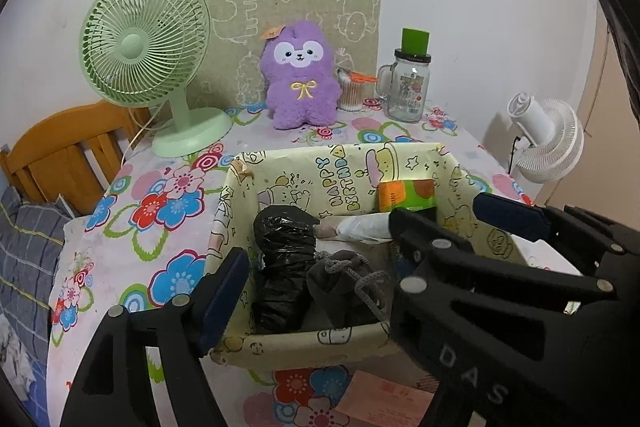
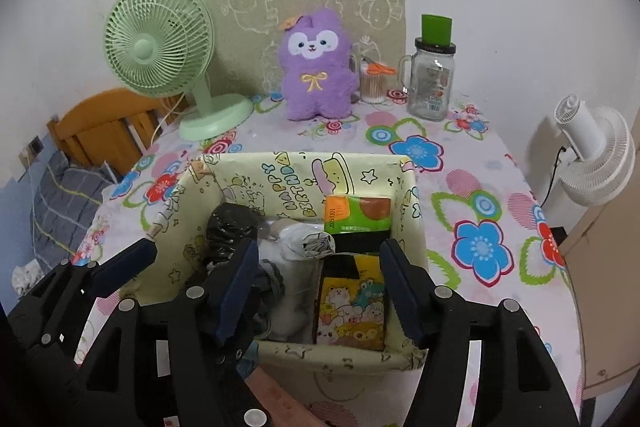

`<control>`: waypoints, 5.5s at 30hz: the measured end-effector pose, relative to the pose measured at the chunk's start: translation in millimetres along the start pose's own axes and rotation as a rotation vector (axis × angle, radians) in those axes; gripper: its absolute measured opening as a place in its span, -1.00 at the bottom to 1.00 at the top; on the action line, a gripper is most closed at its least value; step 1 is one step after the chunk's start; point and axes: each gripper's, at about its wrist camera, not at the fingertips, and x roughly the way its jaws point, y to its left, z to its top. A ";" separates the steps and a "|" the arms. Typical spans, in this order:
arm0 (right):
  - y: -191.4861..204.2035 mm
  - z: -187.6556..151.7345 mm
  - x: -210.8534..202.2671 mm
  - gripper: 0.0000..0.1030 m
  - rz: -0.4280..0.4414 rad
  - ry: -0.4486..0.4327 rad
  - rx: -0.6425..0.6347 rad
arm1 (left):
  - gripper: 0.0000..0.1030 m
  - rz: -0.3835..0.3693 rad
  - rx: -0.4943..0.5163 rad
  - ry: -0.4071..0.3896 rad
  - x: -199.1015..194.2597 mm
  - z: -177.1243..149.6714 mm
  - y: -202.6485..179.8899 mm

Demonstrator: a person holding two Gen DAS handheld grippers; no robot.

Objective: Organize soft objects
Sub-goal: 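Open both tools to release the sponge and towel, then withdraw from the box, then reach both open tools down toward the pink packet and clear straw bag, then grasp the clear straw bag with the left tool while the right tool grasps the pink packet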

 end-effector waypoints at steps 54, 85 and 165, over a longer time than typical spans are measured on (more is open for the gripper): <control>13.7 -57.5 -109.7 0.63 -0.034 -0.138 -0.022 | 0.82 -0.008 -0.001 -0.125 -102.6 -49.4 -25.5; 18.0 -99.3 -97.8 0.63 -0.011 -0.076 -0.036 | 0.82 -0.018 -0.031 -0.060 -96.9 -94.7 -25.7; 6.9 -117.8 4.9 -0.17 0.067 0.165 -0.042 | 0.84 0.004 -0.050 0.202 5.5 -118.5 -13.2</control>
